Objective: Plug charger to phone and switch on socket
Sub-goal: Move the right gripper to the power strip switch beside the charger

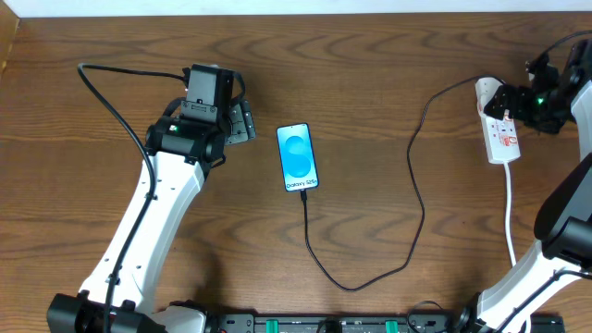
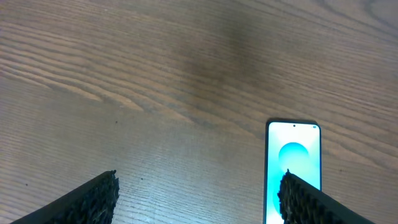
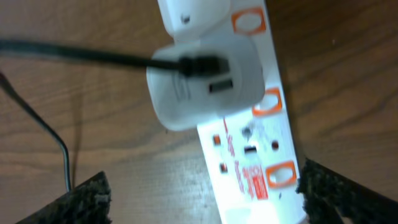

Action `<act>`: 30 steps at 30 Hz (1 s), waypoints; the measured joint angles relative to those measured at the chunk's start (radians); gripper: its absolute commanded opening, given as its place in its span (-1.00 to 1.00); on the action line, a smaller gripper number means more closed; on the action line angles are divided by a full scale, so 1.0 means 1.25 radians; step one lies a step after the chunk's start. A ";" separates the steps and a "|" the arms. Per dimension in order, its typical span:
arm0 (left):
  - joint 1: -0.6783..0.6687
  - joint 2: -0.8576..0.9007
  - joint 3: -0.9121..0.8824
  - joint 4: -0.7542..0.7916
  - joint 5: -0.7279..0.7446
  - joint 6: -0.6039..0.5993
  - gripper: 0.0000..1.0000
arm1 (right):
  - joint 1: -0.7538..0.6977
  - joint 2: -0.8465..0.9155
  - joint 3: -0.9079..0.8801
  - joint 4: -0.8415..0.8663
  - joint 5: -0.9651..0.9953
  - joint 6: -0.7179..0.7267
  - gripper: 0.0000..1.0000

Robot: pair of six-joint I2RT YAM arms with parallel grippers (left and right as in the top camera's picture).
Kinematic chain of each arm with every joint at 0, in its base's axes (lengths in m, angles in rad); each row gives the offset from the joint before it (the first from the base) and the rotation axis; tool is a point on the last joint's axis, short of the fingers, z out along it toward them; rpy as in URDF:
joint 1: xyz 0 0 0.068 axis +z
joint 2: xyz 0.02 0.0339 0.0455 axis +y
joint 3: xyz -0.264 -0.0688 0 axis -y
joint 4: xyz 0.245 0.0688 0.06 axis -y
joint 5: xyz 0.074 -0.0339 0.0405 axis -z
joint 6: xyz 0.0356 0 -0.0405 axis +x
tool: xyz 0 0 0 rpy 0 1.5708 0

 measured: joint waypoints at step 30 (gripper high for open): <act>0.000 0.000 0.000 0.000 0.000 0.000 0.64 | 0.001 0.010 -0.167 0.295 -0.080 -0.004 0.98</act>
